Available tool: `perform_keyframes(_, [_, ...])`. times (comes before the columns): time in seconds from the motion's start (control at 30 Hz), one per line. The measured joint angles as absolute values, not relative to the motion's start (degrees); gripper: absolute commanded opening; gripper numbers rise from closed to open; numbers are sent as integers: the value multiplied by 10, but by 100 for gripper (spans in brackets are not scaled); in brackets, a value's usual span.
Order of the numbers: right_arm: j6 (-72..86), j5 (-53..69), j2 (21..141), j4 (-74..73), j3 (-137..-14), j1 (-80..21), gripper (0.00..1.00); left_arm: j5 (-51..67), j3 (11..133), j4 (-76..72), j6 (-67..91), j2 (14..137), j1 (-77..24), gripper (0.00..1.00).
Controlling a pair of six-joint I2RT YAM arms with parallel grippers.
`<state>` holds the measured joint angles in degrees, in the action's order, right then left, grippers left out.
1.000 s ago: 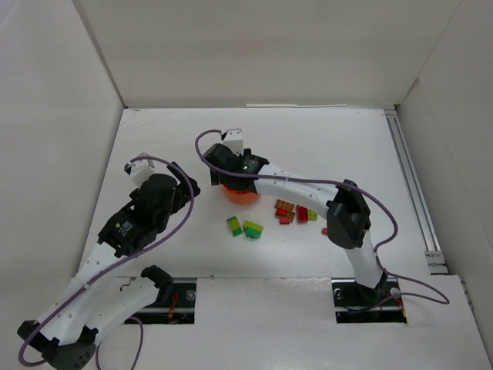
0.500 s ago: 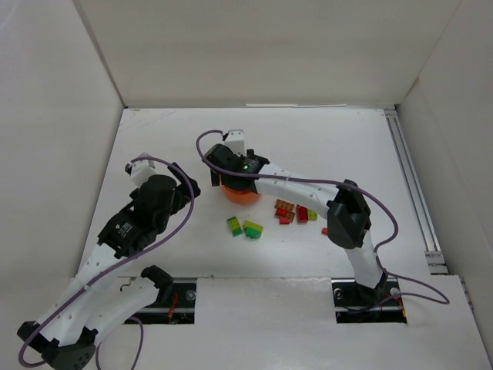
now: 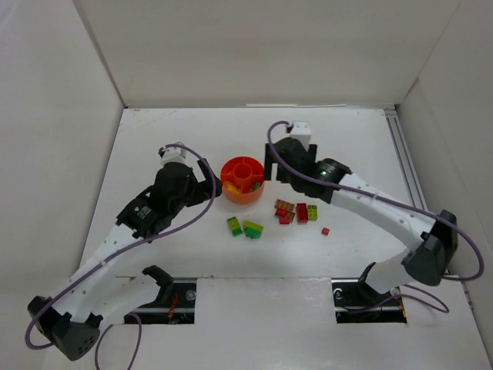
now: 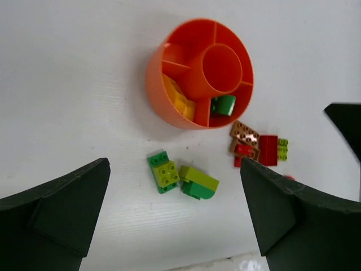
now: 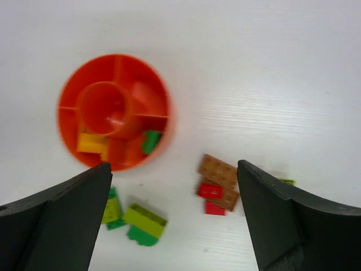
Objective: Sort the legos into containers by color
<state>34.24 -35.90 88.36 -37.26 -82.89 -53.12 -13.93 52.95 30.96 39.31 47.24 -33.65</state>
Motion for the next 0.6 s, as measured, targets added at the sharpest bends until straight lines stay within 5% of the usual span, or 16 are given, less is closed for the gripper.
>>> perform_keyframes(0.2, [328,-309,754,-367,-639,-378,88,-90,529,244,360,571,-405,100])
perform_keyframes(0.37, [321,-265,705,-396,-540,-340,81,-93,559,226,349,683,-511,100])
perform_keyframes(0.6, [317,-224,726,-398,-485,-301,77,-95,585,207,343,738,-516,100])
